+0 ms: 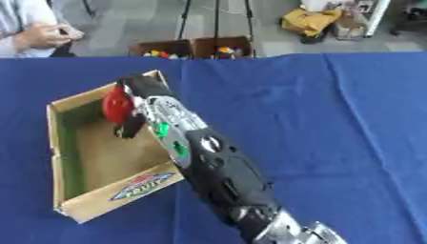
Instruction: Pick up objects on the table and place them in the box.
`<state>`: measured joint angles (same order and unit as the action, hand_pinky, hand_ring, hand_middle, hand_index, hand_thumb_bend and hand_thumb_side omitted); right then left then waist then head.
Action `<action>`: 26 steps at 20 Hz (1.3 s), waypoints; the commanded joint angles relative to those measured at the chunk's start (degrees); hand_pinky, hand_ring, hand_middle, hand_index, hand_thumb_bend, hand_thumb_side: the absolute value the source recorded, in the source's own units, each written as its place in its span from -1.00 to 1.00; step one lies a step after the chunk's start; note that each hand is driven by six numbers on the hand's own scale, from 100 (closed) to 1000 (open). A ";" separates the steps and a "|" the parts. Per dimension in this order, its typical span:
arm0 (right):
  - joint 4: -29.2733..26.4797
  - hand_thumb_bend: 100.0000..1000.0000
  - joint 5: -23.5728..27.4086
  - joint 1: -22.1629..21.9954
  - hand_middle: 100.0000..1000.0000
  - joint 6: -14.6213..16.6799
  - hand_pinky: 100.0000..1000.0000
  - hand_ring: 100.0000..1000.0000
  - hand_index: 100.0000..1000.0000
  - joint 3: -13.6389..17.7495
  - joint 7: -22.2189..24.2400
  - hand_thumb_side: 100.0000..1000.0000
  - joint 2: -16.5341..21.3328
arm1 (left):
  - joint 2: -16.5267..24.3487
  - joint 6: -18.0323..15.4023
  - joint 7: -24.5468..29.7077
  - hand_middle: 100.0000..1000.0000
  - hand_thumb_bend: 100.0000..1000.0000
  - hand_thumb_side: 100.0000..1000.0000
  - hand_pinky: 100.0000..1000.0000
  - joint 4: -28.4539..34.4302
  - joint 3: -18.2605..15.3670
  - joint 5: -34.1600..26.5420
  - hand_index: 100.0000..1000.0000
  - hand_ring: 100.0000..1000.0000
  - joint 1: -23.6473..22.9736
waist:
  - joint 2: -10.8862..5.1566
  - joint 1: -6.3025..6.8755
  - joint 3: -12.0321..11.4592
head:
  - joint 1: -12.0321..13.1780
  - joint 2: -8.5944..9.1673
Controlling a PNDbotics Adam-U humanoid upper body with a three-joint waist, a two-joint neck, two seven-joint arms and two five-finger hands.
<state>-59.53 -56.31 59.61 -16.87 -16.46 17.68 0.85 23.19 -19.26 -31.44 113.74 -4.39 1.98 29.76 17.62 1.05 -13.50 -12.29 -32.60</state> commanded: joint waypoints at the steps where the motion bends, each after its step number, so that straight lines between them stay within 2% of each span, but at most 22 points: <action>1: 0.67 -1.00 -1.20 0.85 0.17 0.81 0.21 -0.02 0.31 -0.27 0.13 -1.00 -0.73 | 0.83 -0.17 0.15 0.61 -1.00 0.90 0.25 0.85 0.03 -0.28 0.73 0.73 1.01 | -0.06 -0.65 -0.24 | -0.24 0.70; 5: 1.93 -1.00 -2.02 0.73 0.23 1.47 0.26 0.03 0.35 -0.30 0.72 -1.00 -0.99 | 0.81 -0.19 0.16 0.61 -1.00 0.90 0.25 0.85 0.02 -0.31 0.73 0.73 1.03 | 0.00 -0.76 -0.16 | -0.23 0.68; 9: 1.87 -1.00 -1.71 0.81 0.44 2.73 0.42 0.24 0.58 -0.35 2.62 -1.00 -0.96 | 0.76 -0.15 0.14 0.61 -1.00 0.90 0.25 0.85 0.01 -0.31 0.73 0.73 1.04 | 0.03 -0.88 -0.03 | -0.12 0.75; 15: 0.82 -0.51 -2.96 0.91 0.56 4.40 0.54 0.39 0.73 -0.31 5.75 -1.00 -0.77 | 0.72 -0.11 0.15 0.61 -1.00 0.90 0.25 0.85 0.01 -0.31 0.73 0.72 1.00 | 0.00 -0.86 0.01 | -0.16 0.85; 17: 0.24 -0.23 -3.81 0.94 0.63 4.91 0.59 0.46 0.82 -0.37 6.57 -1.00 -0.69 | 0.71 -0.11 0.16 0.61 -1.00 0.90 0.25 0.85 0.02 -0.32 0.73 0.72 0.96 | -0.03 -0.79 0.00 | -0.15 0.86; 21: -1.73 0.10 -6.22 1.12 0.68 5.62 0.65 0.53 0.90 -0.27 7.46 -0.57 -0.47 | 0.68 -0.09 0.19 0.61 -1.00 0.90 0.25 0.85 0.03 -0.35 0.73 0.72 0.90 | -0.08 -0.69 -0.02 | -0.24 0.90; 26: -5.09 0.19 -9.66 1.17 0.71 4.89 0.67 0.54 0.92 0.13 5.83 -0.37 -0.05 | 0.68 -0.06 0.27 0.61 -1.00 0.90 0.25 0.85 0.02 -0.35 0.73 0.72 0.80 | -0.12 -0.53 0.06 | -0.27 0.85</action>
<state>-62.49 -64.73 59.44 -11.82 -16.61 24.09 0.27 23.16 -19.23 -31.39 113.74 -4.12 1.68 29.83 17.71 0.88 -13.40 -12.40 -32.18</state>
